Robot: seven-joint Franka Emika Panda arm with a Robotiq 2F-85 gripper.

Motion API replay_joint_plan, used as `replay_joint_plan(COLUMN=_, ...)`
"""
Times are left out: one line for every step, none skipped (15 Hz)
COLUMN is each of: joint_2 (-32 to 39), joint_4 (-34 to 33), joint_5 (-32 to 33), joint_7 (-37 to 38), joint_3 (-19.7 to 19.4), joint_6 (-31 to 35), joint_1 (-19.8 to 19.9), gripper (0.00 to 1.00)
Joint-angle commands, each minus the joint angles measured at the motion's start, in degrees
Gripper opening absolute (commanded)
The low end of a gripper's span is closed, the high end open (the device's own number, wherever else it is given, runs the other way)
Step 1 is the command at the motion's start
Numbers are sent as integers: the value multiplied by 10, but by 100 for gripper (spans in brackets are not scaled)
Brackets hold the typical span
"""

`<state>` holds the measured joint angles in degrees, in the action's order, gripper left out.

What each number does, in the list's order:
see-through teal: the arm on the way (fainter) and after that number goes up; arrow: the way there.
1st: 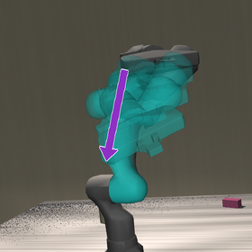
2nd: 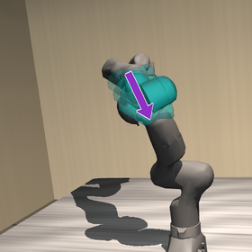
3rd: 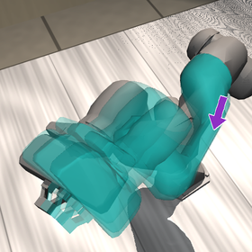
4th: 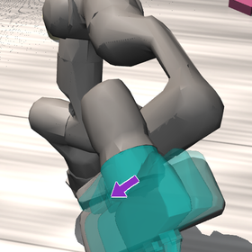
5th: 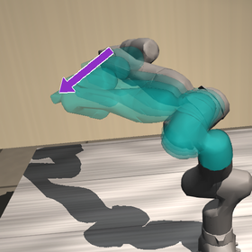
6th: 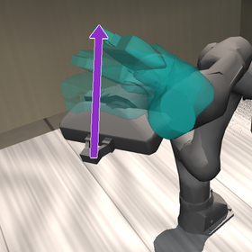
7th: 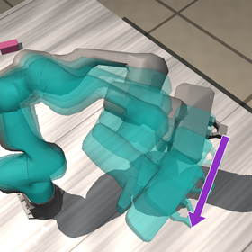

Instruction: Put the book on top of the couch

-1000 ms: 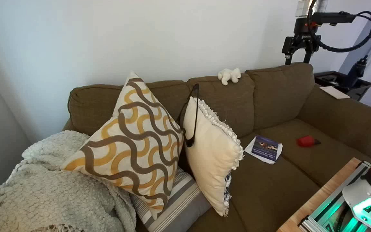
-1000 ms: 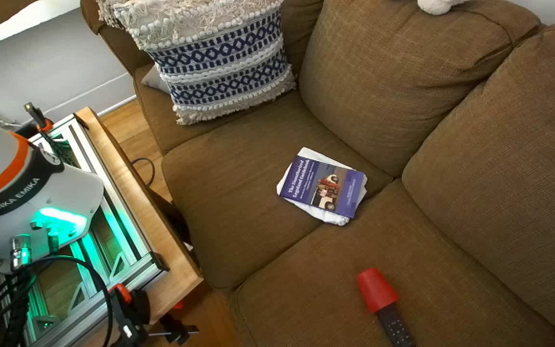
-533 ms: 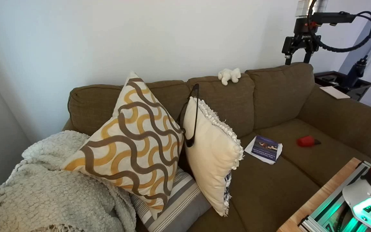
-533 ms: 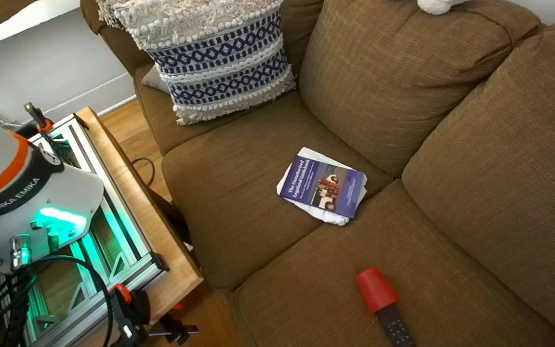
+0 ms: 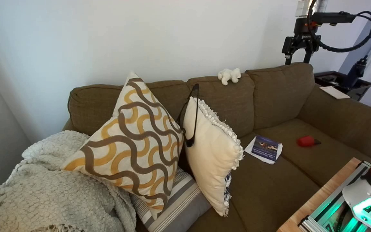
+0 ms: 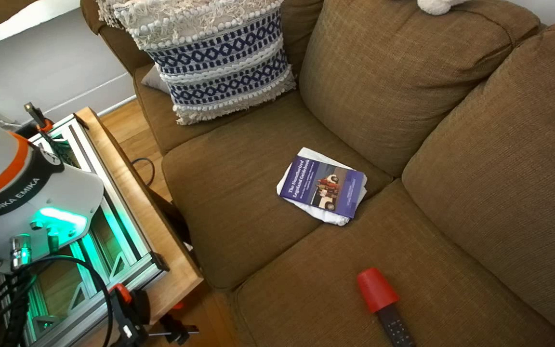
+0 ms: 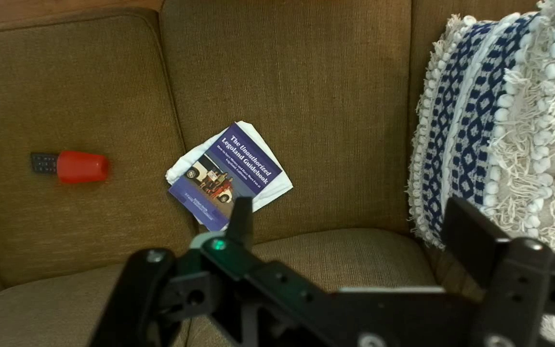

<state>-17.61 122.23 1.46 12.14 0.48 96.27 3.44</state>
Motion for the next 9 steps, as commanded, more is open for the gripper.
replay_joint_plan(joint_2=12, joint_4=19, joint_5=9, joint_7=8, joint_3=-8, joint_6=10, joint_1=7, gripper=100)
replay_joint_plan(joint_2=17, joint_4=32, joint_5=16, joint_7=17, joint_3=-12, joint_6=13, joint_1=12, gripper=100)
replay_joint_plan(joint_2=24, joint_4=45, joint_5=21, joint_7=25, joint_3=-17, joint_6=15, joint_1=19, gripper=100)
replay_joint_plan(joint_2=34, joint_4=59, joint_5=23, joint_7=33, joint_3=-24, joint_6=22, joint_1=27, gripper=100)
replay_joint_plan(joint_2=44, joint_4=71, joint_5=30, joint_7=42, joint_3=-32, joint_6=29, joint_1=36, gripper=100)
replay_joint_plan(joint_2=55, joint_4=83, joint_5=29, joint_7=41, joint_3=-45, joint_6=38, joint_1=46, gripper=100)
replay_joint_plan(joint_2=68, joint_4=94, joint_5=32, joint_7=43, joint_3=-57, joint_6=48, joint_1=56, gripper=100)
replay_joint_plan(joint_2=84, joint_4=102, joint_5=41, joint_7=46, joint_3=-72, joint_6=57, joint_1=70, gripper=100)
replay_joint_plan(joint_2=98, joint_4=109, joint_5=51, joint_7=50, joint_3=-86, joint_6=67, joint_1=82, gripper=100)
